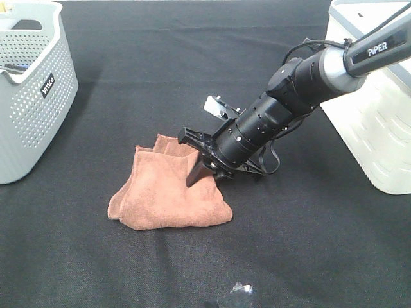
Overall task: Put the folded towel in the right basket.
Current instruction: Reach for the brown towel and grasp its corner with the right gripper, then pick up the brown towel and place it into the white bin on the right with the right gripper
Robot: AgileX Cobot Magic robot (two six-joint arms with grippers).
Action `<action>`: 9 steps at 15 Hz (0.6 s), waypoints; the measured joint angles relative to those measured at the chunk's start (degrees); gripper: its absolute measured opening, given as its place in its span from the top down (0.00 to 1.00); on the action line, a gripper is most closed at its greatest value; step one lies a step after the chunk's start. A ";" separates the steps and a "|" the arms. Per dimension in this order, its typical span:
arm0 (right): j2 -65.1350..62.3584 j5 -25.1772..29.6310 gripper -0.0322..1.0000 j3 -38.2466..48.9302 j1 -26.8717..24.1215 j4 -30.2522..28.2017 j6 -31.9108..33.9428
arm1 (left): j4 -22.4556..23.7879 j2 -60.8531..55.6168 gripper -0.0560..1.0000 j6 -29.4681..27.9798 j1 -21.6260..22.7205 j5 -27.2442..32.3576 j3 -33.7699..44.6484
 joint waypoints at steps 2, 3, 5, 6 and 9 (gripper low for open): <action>0.00 -0.06 0.84 0.00 0.00 -0.23 -0.11 | 0.00 0.00 0.03 0.00 0.00 0.00 0.00; 0.00 0.17 0.84 -0.17 0.00 -0.40 -0.17 | 0.00 0.00 0.03 0.00 0.00 0.00 0.00; -0.52 2.86 0.84 -2.58 0.00 -3.72 -0.11 | 0.00 0.00 0.03 0.00 0.00 0.00 0.00; -1.38 5.50 0.84 -4.76 0.06 -6.07 0.52 | 0.00 0.00 0.03 0.00 0.00 0.00 0.00; -6.36 14.32 0.84 -17.19 0.11 -13.92 4.76 | 0.00 0.00 0.03 0.00 0.00 0.00 0.00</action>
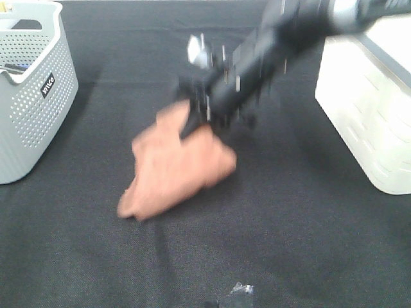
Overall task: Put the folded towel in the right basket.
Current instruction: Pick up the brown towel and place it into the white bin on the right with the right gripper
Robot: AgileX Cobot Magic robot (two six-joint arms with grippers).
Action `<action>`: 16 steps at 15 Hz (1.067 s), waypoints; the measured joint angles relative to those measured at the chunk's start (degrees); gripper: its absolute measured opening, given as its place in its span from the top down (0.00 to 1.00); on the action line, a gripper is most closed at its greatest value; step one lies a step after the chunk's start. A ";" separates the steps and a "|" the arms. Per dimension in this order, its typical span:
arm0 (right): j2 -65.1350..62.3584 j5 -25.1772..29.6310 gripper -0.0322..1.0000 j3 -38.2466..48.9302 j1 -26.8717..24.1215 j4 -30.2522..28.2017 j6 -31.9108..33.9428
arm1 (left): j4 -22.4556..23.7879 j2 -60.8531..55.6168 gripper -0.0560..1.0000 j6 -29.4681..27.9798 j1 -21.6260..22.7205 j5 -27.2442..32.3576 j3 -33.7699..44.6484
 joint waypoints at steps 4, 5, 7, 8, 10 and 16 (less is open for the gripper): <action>-2.29 11.75 0.84 -19.48 -1.78 -11.92 7.51 | 0.00 0.00 0.03 0.06 0.00 0.00 0.00; -2.29 14.50 0.84 -24.41 -3.84 -12.66 8.54 | 0.00 0.00 0.03 0.06 0.00 0.00 0.00; -2.52 15.36 0.84 -35.47 -12.03 -13.06 10.83 | 0.00 0.00 0.03 0.06 0.00 0.00 0.00; -3.27 15.47 0.84 -38.04 -15.53 -13.06 11.52 | 0.00 0.00 0.03 0.06 0.00 0.00 0.00; -5.96 15.76 0.84 -39.36 -24.98 -13.01 11.75 | 0.00 0.00 0.03 0.17 0.00 0.00 0.00; -7.51 15.93 0.84 -36.50 -39.88 -13.69 11.29 | 0.00 0.00 0.03 0.17 0.00 0.00 0.00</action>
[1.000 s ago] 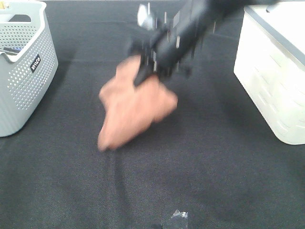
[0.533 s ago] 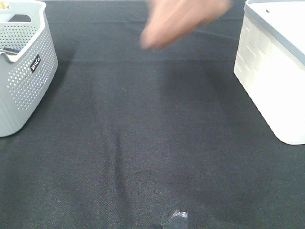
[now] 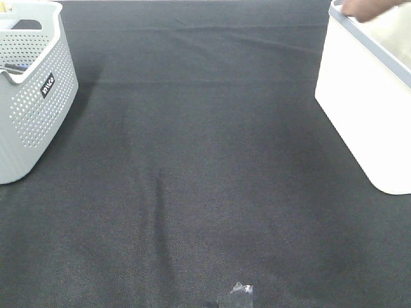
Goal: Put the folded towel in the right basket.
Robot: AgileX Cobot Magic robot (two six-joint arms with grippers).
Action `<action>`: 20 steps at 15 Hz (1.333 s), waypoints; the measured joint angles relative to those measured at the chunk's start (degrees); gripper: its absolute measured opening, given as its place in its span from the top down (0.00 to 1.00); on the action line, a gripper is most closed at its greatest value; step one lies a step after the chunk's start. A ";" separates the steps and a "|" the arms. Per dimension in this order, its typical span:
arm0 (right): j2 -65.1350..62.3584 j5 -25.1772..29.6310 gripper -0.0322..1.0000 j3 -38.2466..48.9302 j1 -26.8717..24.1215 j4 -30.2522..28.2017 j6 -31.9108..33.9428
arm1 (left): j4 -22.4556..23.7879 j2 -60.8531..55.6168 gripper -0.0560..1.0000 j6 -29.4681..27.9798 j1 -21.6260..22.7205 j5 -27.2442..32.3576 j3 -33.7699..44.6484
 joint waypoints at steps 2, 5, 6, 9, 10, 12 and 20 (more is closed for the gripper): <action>0.00 0.00 0.84 2.75 -2.81 -3.61 -1.55 | 0.00 0.00 0.03 0.00 0.00 0.00 0.00; 2.29 0.00 0.84 5.04 -2.92 -11.29 -0.29 | 0.00 0.00 0.03 0.00 0.00 0.00 0.00; 3.67 0.11 0.82 5.21 -2.92 -11.69 1.55 | 0.00 0.00 0.03 0.06 0.00 0.00 0.00; 4.47 0.00 0.16 5.39 -2.92 -12.03 0.97 | 0.00 0.00 0.03 0.17 0.00 0.00 0.00; 4.35 0.00 0.09 5.39 -2.92 -12.03 -0.06 | 0.00 0.00 0.03 0.23 0.00 0.00 0.00; 4.01 0.00 0.04 5.39 -2.92 -12.03 -0.69 | 0.00 0.00 0.03 0.23 0.00 0.00 0.00; -6.93 -0.06 0.03 10.14 10.66 -21.08 1.15 | 0.00 0.00 0.03 0.29 0.00 0.00 0.00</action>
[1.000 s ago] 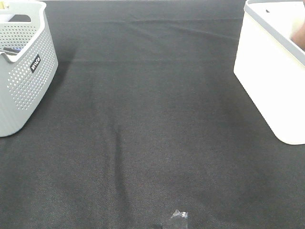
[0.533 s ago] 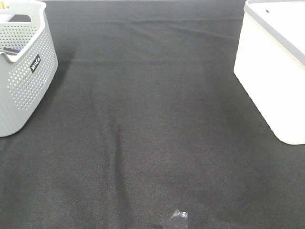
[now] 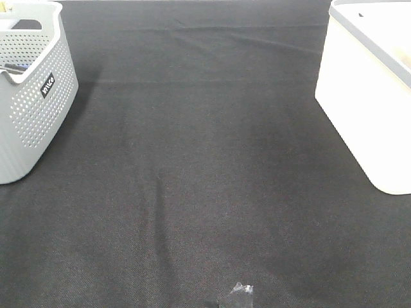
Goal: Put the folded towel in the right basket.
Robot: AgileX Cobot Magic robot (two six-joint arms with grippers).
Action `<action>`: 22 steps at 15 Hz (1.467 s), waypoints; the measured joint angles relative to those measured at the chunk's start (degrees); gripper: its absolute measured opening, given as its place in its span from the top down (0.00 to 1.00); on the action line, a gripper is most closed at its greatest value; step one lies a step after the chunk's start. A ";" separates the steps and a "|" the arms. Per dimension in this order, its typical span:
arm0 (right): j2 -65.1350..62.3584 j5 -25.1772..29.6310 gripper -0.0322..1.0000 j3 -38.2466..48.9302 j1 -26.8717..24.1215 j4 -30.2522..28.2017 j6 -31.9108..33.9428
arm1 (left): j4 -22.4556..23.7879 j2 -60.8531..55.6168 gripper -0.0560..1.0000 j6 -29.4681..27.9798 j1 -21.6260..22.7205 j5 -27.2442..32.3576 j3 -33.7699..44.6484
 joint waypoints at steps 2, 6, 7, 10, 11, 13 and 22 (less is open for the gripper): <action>-8.42 0.00 0.03 9.11 2.52 -3.61 3.61 | 0.00 0.00 0.03 0.00 0.00 0.00 0.00; -29.68 -0.23 0.03 33.23 2.52 -4.01 3.90 | 0.00 0.00 0.03 0.00 0.00 0.00 0.00; -37.41 -2.75 0.03 42.34 2.52 -3.15 3.90 | 0.00 0.00 0.03 0.00 0.00 0.00 0.00; -58.50 -10.60 0.03 62.91 2.52 -1.43 1.09 | 0.00 0.00 0.03 0.00 0.00 0.00 0.00; -67.78 -11.97 0.03 70.53 2.52 -1.43 0.40 | 0.00 0.00 0.03 0.00 0.00 0.00 0.00; -78.84 -11.92 0.03 78.09 2.52 -1.43 0.34 | 0.00 0.00 0.03 0.00 0.00 0.00 0.00; -108.63 -4.47 0.03 93.68 2.52 -1.43 0.34 | 0.00 0.00 0.03 0.00 0.00 0.00 0.00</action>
